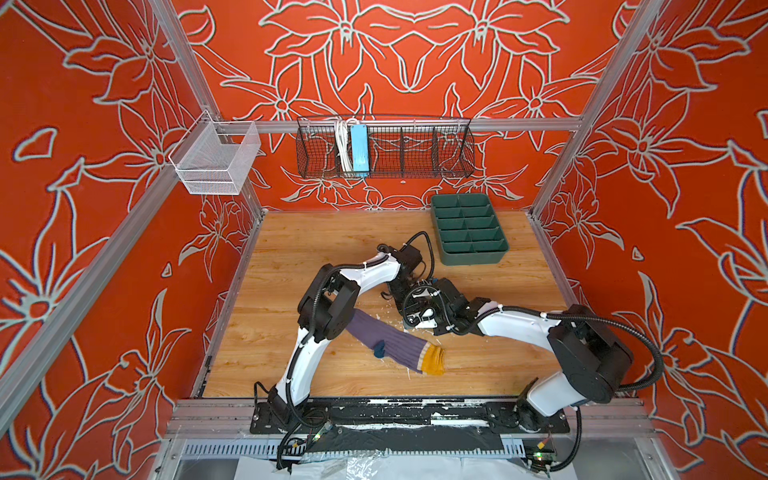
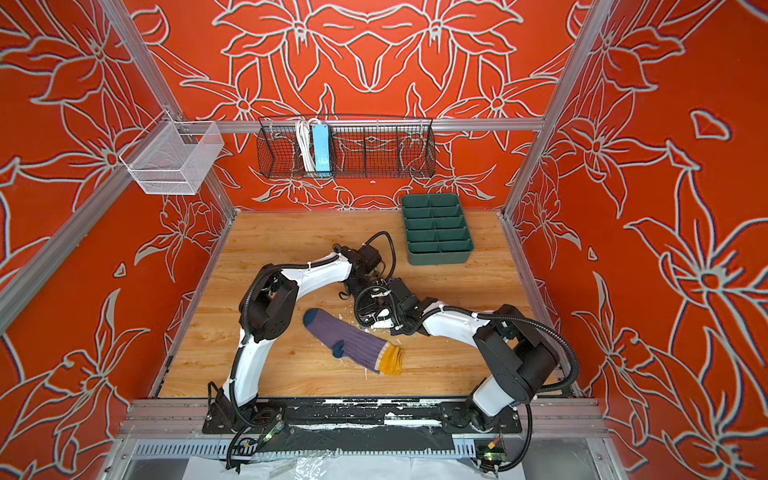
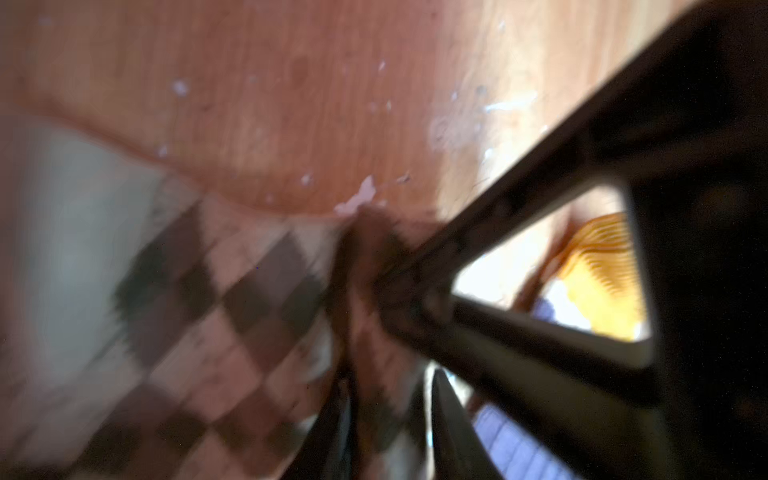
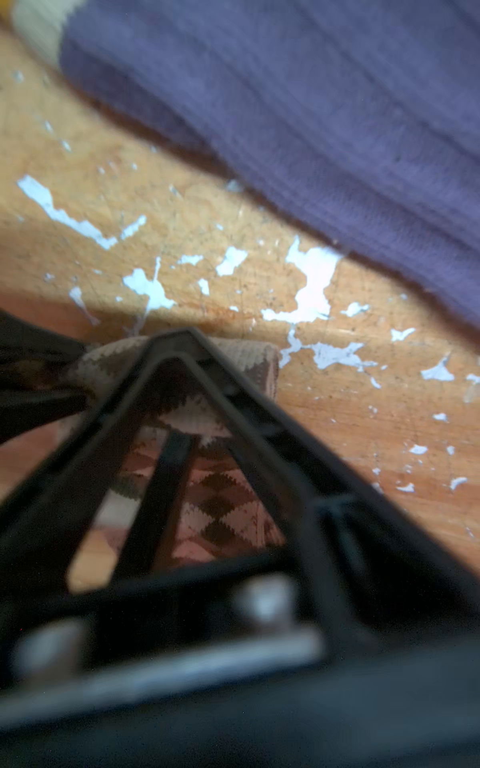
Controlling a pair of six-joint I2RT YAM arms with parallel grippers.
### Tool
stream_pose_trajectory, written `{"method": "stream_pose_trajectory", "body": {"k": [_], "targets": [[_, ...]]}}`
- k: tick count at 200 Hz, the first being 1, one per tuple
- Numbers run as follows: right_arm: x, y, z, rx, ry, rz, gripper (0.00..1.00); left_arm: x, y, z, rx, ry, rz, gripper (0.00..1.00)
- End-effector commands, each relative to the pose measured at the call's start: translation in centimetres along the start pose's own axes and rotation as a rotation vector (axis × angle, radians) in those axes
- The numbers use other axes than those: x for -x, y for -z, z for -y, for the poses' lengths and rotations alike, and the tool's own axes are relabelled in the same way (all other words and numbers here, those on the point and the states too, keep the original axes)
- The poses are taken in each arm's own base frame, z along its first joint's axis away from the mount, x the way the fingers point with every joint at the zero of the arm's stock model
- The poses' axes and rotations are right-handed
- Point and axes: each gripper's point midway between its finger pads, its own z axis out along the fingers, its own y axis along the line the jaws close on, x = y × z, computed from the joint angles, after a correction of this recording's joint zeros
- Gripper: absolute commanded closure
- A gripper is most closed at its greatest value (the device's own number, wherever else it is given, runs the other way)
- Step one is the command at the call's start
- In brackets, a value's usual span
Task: Roll the socks
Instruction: 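Roll the argyle cuff farther toward the toe with both grippers pinching it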
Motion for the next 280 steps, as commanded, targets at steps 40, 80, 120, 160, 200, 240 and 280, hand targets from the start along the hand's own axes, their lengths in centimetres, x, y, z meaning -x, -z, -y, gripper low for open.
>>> {"method": "stream_pose_trajectory", "body": {"k": [40,80,120,160,200,240,280], "targets": [[-1.7,1.1,-3.6,0.179,-0.115,-0.1,1.0,1.5,6.3,-3.6,0.189,0.102,0.207,0.56],[-1.1,1.2,-3.9,0.275,-0.137,-0.114,1.0,1.1,13.9,-7.5,0.548,0.198,0.428,0.56],[-0.4,0.7,-4.5,0.391,-0.145,-0.112,1.0,-1.5,23.6,-8.5,0.887,0.265,0.65,0.56],[1.1,0.7,-5.0,0.576,-0.208,-0.092,1.0,-3.4,29.6,-4.8,0.783,0.39,0.82,0.56],[1.8,0.4,-5.2,0.759,-0.314,-0.095,1.0,-1.1,27.5,6.2,0.626,-0.044,0.821,0.53],[1.9,-0.6,-4.8,0.834,-0.354,-0.103,1.0,-2.6,14.0,8.4,0.73,-0.493,0.294,0.44],[2.1,-1.0,-4.4,0.869,-0.375,-0.103,1.0,-1.8,7.6,6.3,0.813,-0.586,0.165,0.44]]}}
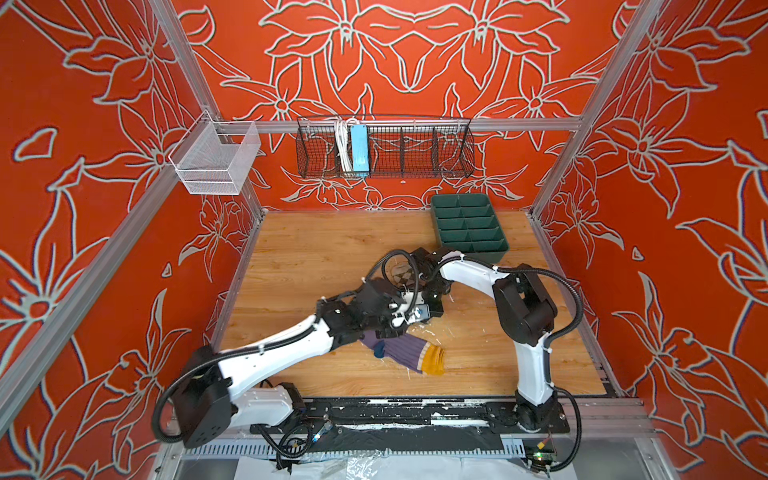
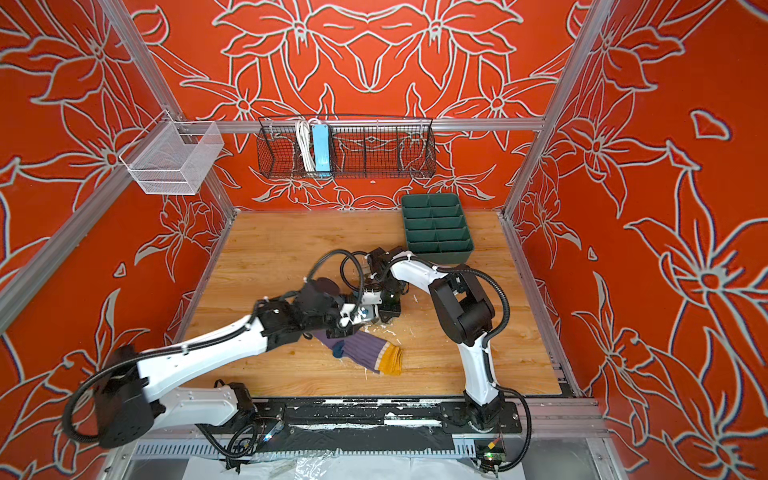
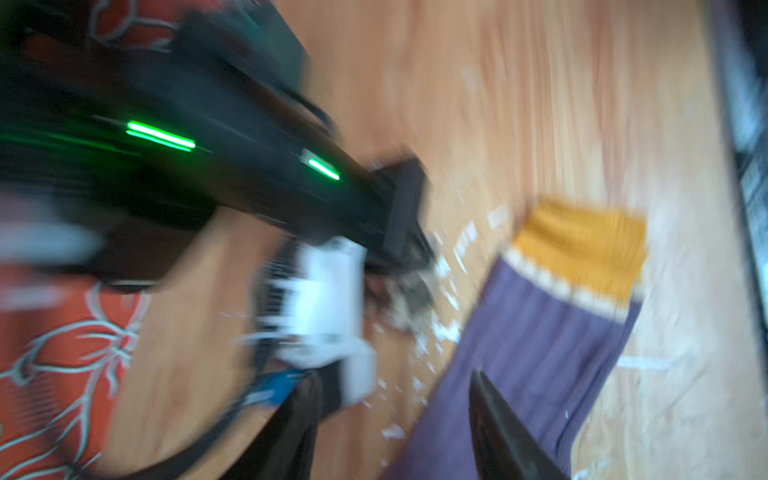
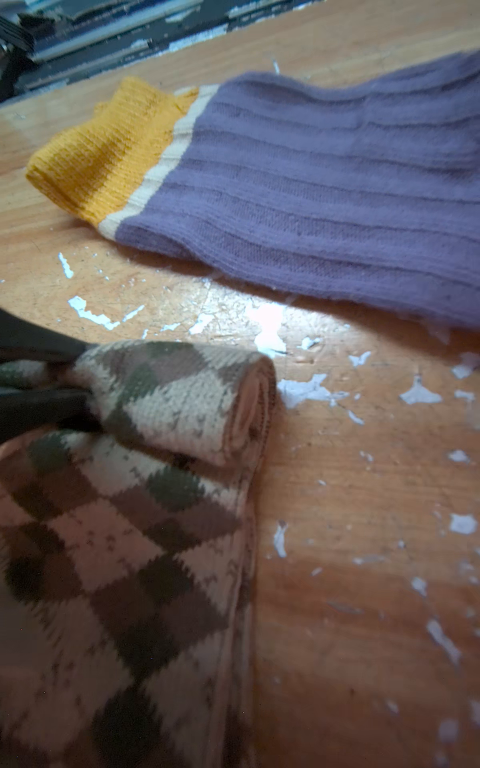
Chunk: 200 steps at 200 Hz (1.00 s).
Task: Roll the socks
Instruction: 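Roll the argyle cuff farther toward the toe with both grippers pinching it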
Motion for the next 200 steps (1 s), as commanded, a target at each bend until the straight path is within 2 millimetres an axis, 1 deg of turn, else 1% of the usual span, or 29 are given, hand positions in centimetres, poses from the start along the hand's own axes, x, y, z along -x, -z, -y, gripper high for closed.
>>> {"method": "stream_pose_trajectory", "body": {"k": [1,17,30,65,93,119,127,151,159,171,173,178,200], "targets": [[-0.7,-2.6,-2.3,0.162,-0.041,-0.029,1.0,-1.0,-2.0,-1.1,0.121,-0.142,-0.081,0.44],[-0.6,-2.7,-2.1,0.17,-0.047,-0.023,1.0,-1.1,-3.6,-1.1,0.132,-0.148,-0.099,0.44],[-0.5,-2.8,-2.1,0.178,-0.051,-0.017,1.0,-1.6,-4.7,-1.2,0.138,-0.151,-0.126,0.44],[-0.4,-2.8,-2.1,0.187,-0.059,-0.001,1.0,-2.6,-7.1,-1.3,0.144,-0.168,-0.19,0.46],[-0.4,-2.7,-1.9,0.183,-0.066,0.007,1.0,-3.8,-8.9,-0.5,0.092,-0.163,-0.262,0.51],[-0.4,-2.4,-1.6,0.17,-0.076,0.019,1.0,-4.5,-9.9,0.6,0.042,-0.128,-0.283,0.56],[-0.4,-2.3,-1.5,0.164,-0.079,0.022,1.0,-4.7,-10.1,0.9,0.031,-0.116,-0.284,0.6],[-0.3,-2.1,-1.4,0.157,-0.088,0.029,1.0,-5.2,-10.9,1.7,-0.002,-0.079,-0.305,0.82],[-0.4,-2.1,-1.4,0.153,-0.094,0.029,1.0,-5.4,-11.2,1.9,-0.011,-0.082,-0.317,0.88],[-0.7,-2.0,-1.6,0.147,-0.11,0.022,1.0,-5.8,-11.4,2.1,-0.02,-0.035,-0.34,0.97],[-0.6,-2.1,-1.2,0.131,-0.105,0.032,1.0,-5.8,-11.5,2.1,-0.023,-0.03,-0.344,0.98],[-0.6,-2.1,-1.0,0.114,-0.11,0.035,1.0,-6.0,-11.5,2.1,-0.029,-0.021,-0.354,1.0],[-1.2,-1.8,-0.3,0.037,-0.136,0.049,1.0,-6.4,-11.5,2.3,-0.071,0.045,-0.392,1.0]]}}
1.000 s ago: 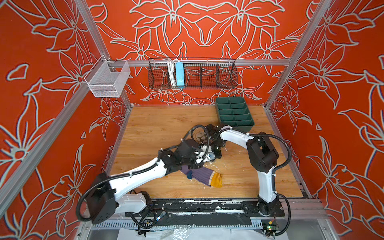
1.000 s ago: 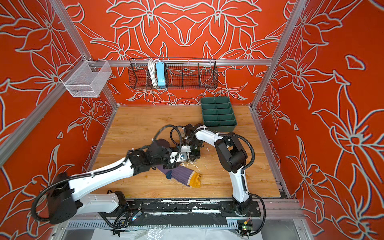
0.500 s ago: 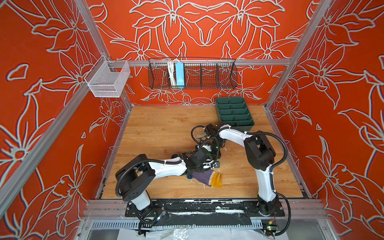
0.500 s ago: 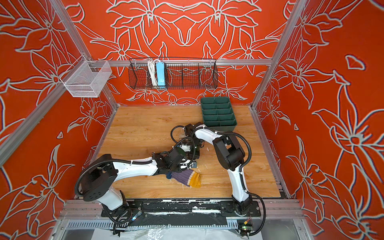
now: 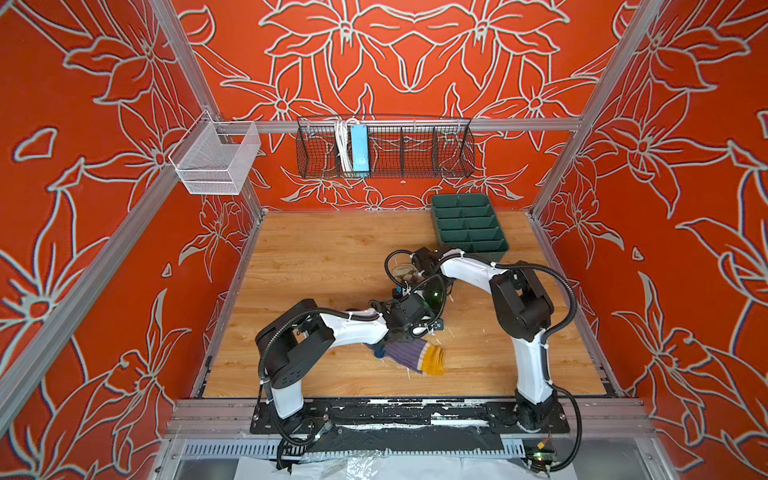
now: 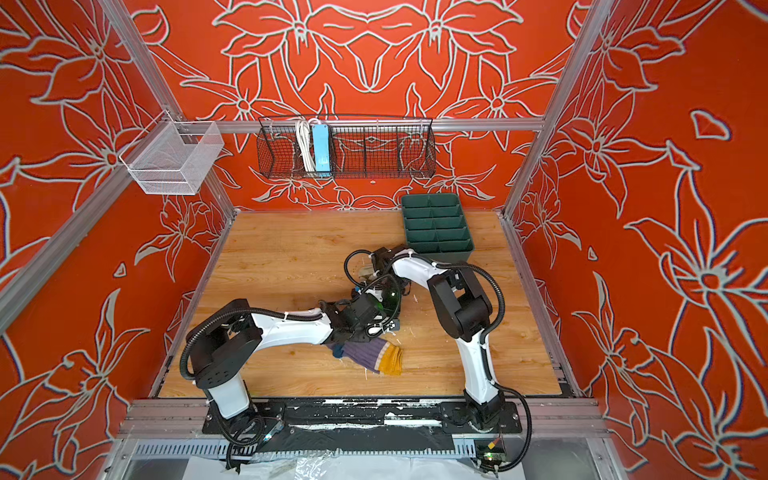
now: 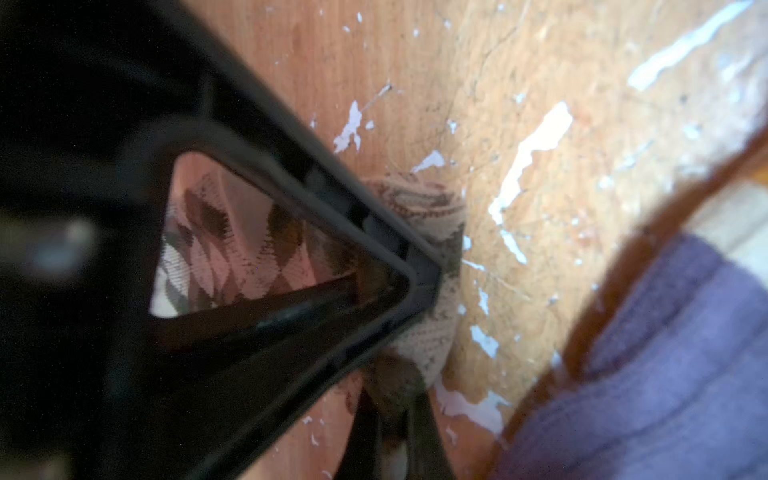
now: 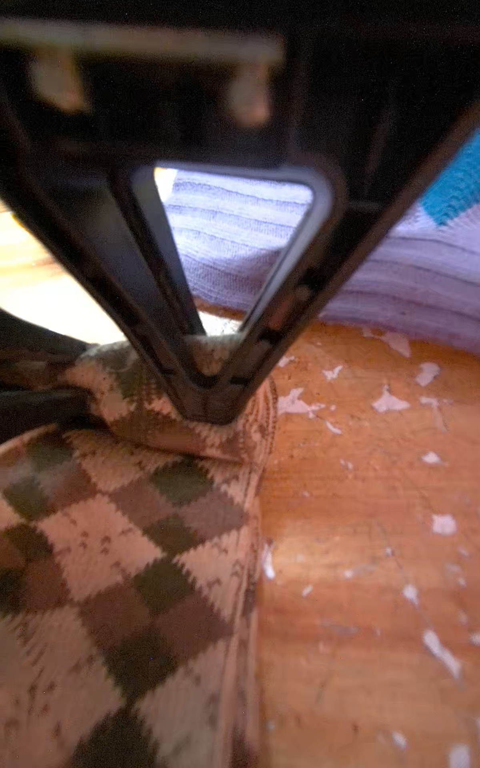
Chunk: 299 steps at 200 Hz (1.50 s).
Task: Roll the socks
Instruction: 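Roll the argyle cuff farther toward the toe with both grippers pinching it, then release the argyle roll with the right gripper and lift it away, then lower the right gripper and pinch the rolled cuff beside the left gripper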
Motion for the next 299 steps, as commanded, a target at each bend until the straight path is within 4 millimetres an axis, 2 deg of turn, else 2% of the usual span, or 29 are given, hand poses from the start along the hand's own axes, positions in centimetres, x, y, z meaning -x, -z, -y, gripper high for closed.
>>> {"method": "stream_pose_trajectory", "body": {"k": [1,7,12,25,26,28,30,32,34,36,53,76,100,113,128,142,156,166,176,185,197,205,213,220,236,248,263,275,299], "targets": [[-1.4,-1.4,0.4,-0.05,-0.043,-0.025,1.0,-1.3,-1.4,2.1,-0.123,0.094,-0.066,1.0],[-1.5,-1.0,0.5,-0.079,-0.049,-0.012,1.0,-1.5,-1.3,2.3,-0.148,0.106,-0.066,1.0],[-1.5,-0.6,0.6,-0.099,-0.049,0.005,0.93,-1.5,-1.3,2.5,-0.165,0.114,-0.066,1.0],[-1.5,0.5,0.1,-0.13,-0.046,0.059,0.86,-1.6,-1.1,2.9,-0.209,0.126,-0.058,1.0],[-1.6,0.6,0.1,-0.132,-0.046,0.062,0.82,-1.6,-1.1,3.0,-0.213,0.126,-0.057,1.0],[-1.6,0.8,0.0,-0.138,-0.046,0.068,0.67,-1.6,-1.0,3.0,-0.218,0.127,-0.057,1.0],[-1.7,1.0,0.1,-0.145,-0.049,0.075,0.44,-1.6,-1.0,3.1,-0.221,0.128,-0.054,1.0],[-1.7,1.1,0.0,-0.152,-0.05,0.082,0.17,-1.6,-1.0,3.1,-0.224,0.129,-0.054,1.0],[-1.8,1.3,0.0,-0.159,-0.053,0.088,0.06,-1.7,-1.0,3.2,-0.228,0.129,-0.054,1.0],[-1.8,1.5,0.0,-0.165,-0.055,0.095,0.03,-1.7,-0.9,3.2,-0.233,0.129,-0.055,1.0],[-2.4,3.2,-0.4,-0.21,-0.074,0.142,0.02,-1.8,-0.8,3.6,-0.28,0.129,-0.056,1.0],[-3.6,6.3,1.2,-0.351,-0.175,0.23,0.02,-1.9,-0.5,3.9,-0.362,0.136,-0.062,1.0],[-5.6,11.7,4.4,-0.61,-0.349,0.366,0.02,-2.0,-0.1,4.3,-0.487,0.169,-0.086,1.0],[-7.5,15.7,6.2,-0.815,-0.473,0.441,0.02,-1.9,0.0,4.2,-0.545,0.201,-0.104,1.0],[-10.0,20.4,7.2,-1.053,-0.625,0.526,0.02,-1.9,0.0,4.1,-0.608,0.233,-0.127,1.0],[-13.3,25.4,7.0,-1.311,-0.849,0.629,0.02,-1.9,0.2,4.1,-0.662,0.256,-0.132,1.0],[-16.1,29.0,5.5,-1.483,-1.024,0.728,0.02,-1.8,0.2,3.7,-0.699,0.284,-0.134,1.0],[-16.4,30.5,4.5,-1.506,-1.035,0.783,0.02,-1.8,0.4,3.4,-0.729,0.31,-0.131,1.0],[-15.4,31.3,3.6,-1.484,-0.951,0.815,0.02,-1.7,0.6,3.1,-0.774,0.339,-0.125,1.0],[-13.6,31.2,2.7,-1.426,-0.809,0.833,0.04,-1.7,0.6,2.5,-0.804,0.373,-0.12,1.0],[-10.1,29.3,1.0,-1.296,-0.517,0.822,0.17,-1.7,0.8,2.2,-0.867,0.414,-0.122,1.0],[-7.7,26.6,-0.8,-1.167,-0.304,0.799,0.26,-1.8,0.5,1.7,-0.889,0.445,-0.131,1.0],[-6.0,24.1,-2.8,-1.069,-0.132,0.756,0.29,-2.1,0.2,1.5,-0.914,0.471,-0.146,1.0],[-5.1,21.5,-4.3,-1.0,-0.013,0.692,0.3,-2.3,0.0,1.2,-0.931,0.49,-0.157,1.0],[-4.1,16.4,-6.5,-0.942,0.193,0.516,0.3,-3.0,-0.6,0.8,-0.961,0.533,-0.186,1.0],[-4.2,13.3,-7.0,-0.926,0.309,0.386,0.31,-3.2,-1.1,0.5,-0.972,0.56,-0.196,1.0],[-3.8,10.5,-6.9,-0.919,0.433,0.279,0.33,-3.3,-1.3,0.2,-0.978,0.575,-0.202,1.0],[-2.8,9.1,-6.6,-0.925,0.519,0.244,0.35,-3.4,-1.4,0.0,-0.978,0.586,-0.202,1.0],[-0.2,7.7,-5.3,-0.943,0.618,0.233,0.37,-3.6,-1.6,-0.2,-0.978,0.6,-0.206,1.0]]}}
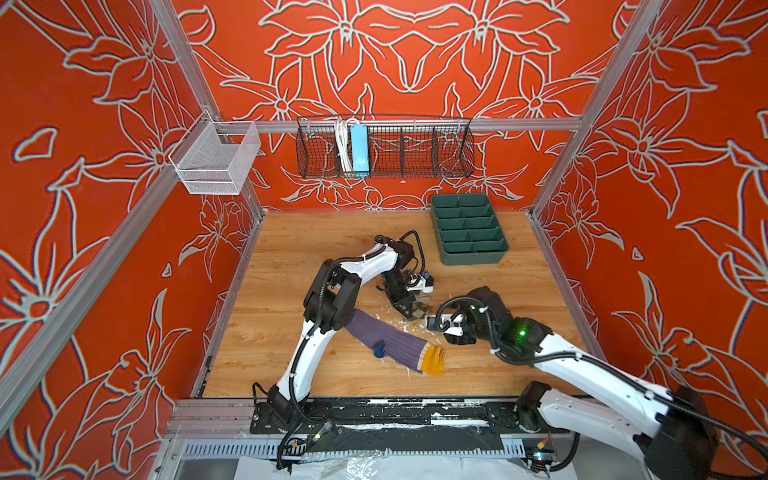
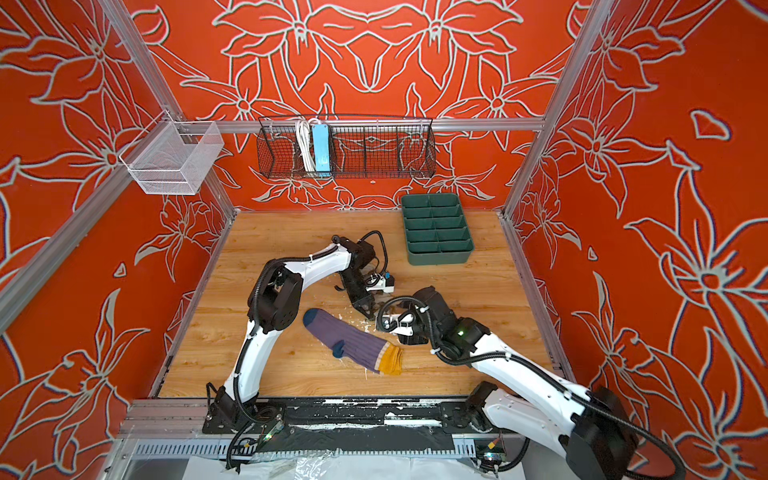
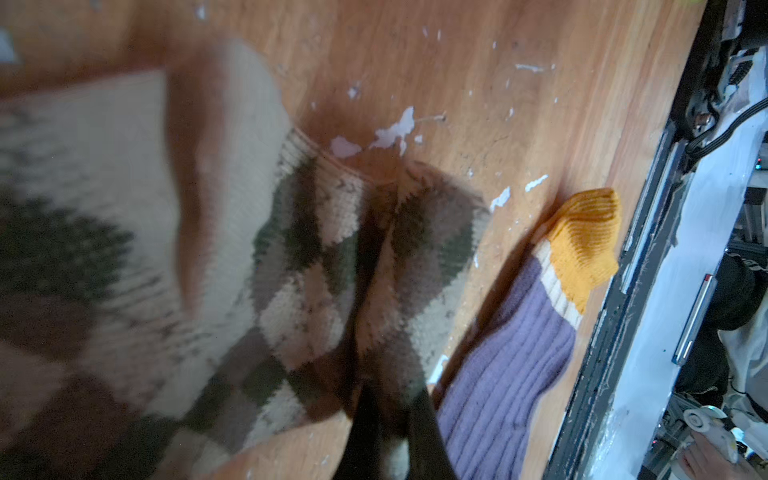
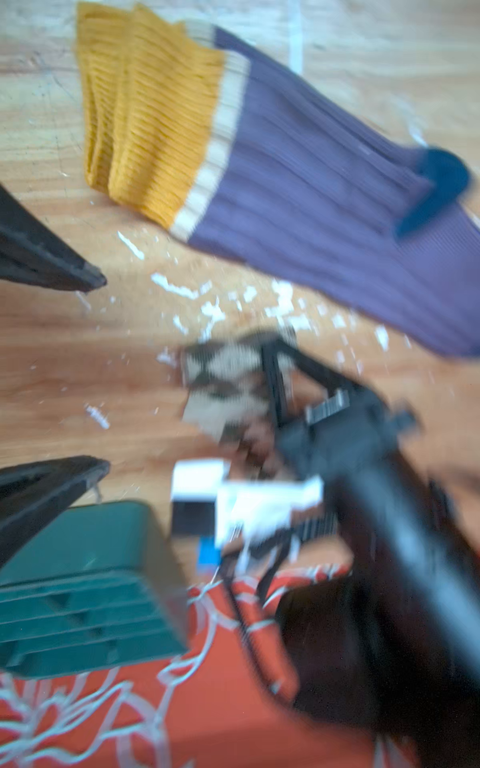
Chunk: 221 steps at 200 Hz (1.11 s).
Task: Roll the socks
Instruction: 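Lower the right gripper and pinch the rolled cuff beside the left gripper, then roll the argyle cuff over toward the toe with both grippers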
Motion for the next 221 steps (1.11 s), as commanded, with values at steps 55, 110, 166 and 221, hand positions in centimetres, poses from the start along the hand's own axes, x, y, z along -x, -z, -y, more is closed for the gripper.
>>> {"method": "stream_pose_trajectory", "body": {"k": [55,110,166,221], "targets": [[2.3,-7.8,2.2,-0.045,0.222,0.009,0.43,-2.8,-1.5,-1.6,-0.002,0.091,-0.119,1.0],[0.5,-11.5,1.2,0.014,0.186,-0.087,0.63,-2.5,-1.1,-1.4,0.007,0.09,-0.096,0.99],[-2.0,-10.2,-0.7,0.078,0.154,-0.217,0.98,0.1,3.2,-3.2,0.261,0.081,0.032,0.7],[-2.6,-7.4,-2.9,0.204,0.084,-0.253,1.0,1.9,11.1,-1.1,0.482,0.02,0.227,0.56]]}}
